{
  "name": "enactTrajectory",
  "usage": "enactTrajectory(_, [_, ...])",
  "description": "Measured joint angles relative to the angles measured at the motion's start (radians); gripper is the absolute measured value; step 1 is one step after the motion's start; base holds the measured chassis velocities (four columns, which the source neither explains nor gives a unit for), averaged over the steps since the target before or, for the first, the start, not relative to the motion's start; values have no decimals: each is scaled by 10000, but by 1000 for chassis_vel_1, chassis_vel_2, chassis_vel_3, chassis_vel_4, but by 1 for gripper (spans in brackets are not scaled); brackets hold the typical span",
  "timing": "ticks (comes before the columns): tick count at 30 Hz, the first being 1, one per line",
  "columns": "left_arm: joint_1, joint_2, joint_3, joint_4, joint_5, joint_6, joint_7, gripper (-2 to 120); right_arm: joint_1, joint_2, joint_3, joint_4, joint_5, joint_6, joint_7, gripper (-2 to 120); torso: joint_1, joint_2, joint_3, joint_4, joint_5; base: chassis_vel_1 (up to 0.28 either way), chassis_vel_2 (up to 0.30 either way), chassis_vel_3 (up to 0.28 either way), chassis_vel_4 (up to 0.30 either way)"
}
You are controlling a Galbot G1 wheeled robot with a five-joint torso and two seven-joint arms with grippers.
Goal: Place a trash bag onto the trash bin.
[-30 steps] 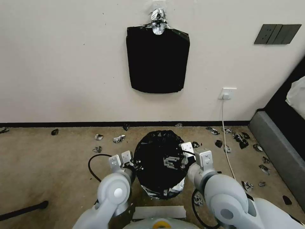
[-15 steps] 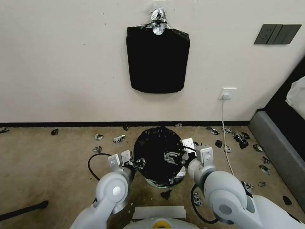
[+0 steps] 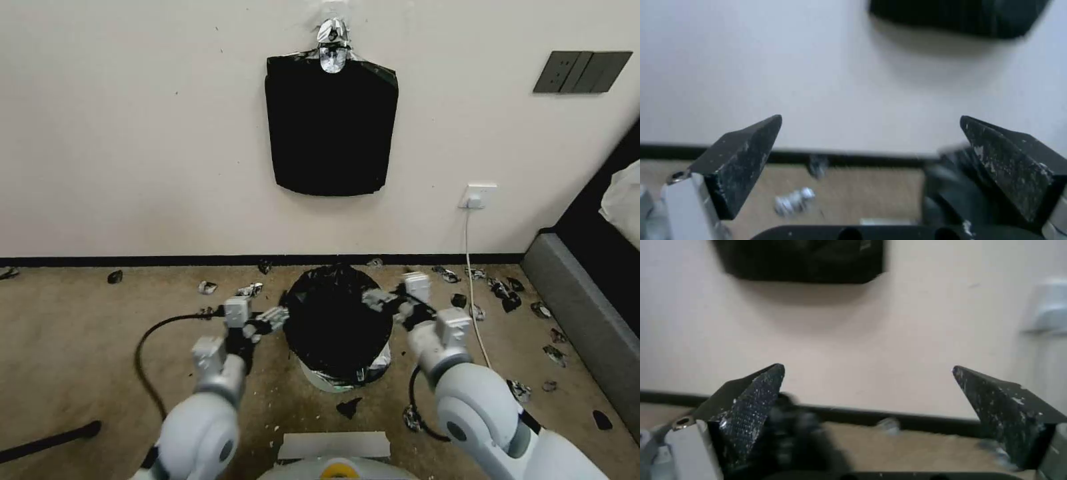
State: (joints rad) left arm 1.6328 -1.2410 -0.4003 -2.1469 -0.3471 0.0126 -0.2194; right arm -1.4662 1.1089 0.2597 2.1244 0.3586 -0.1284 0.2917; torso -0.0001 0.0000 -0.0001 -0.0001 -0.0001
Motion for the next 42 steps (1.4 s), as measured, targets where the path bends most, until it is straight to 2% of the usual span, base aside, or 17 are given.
enactTrajectory(2, [491, -514, -819, 19, 587, -769, 447, 100, -867, 403, 957, -333, -739, 1174, -715, 100, 1, 0, 0, 0, 5, 0, 0, 0, 0])
enactTrajectory(3, [491, -514, -819, 19, 587, -769, 447, 100, -867, 403, 957, -333, -739, 1174, -715, 100, 1, 0, 0, 0, 5, 0, 0, 0, 0])
enactTrajectory(6, [1430, -1134, -1467, 14, 1334, -1665, 934, 100, -1858, 908, 2145, -652, -1571, 2693, -1364, 100, 0, 0, 0, 0, 1, 0, 0, 0, 0])
enactTrajectory(8, [1687, -1290, -1572, 14, 1582, -1927, 1035, 100, -2083, 1070, 2349, -711, -1796, 3026, -1485, 100, 0, 0, 0, 0, 4, 0, 0, 0, 0])
enactTrajectory(11, [2274, -1678, -1723, 169, 2146, -2738, 1253, 100, -2547, 1550, 2611, -832, -2377, 3681, -1699, 100, 0, 1, 0, 0, 3, 0, 0, 0, 0])
enactTrajectory(15, [2388, -1841, -1751, 297, 2338, -3057, 1336, 100, -2647, 1730, 2546, -907, -2668, 3832, -1709, 100, 0, 0, -1, 1, 2, 0, 0, 0, 0])
enactTrajectory(42, [2325, -1814, -1699, 328, 2251, -2979, 1274, 100, -2566, 1689, 2428, -884, -2582, 3725, -1604, 100, 0, 1, 1, 1, 2, 0, 0, 0, 0])
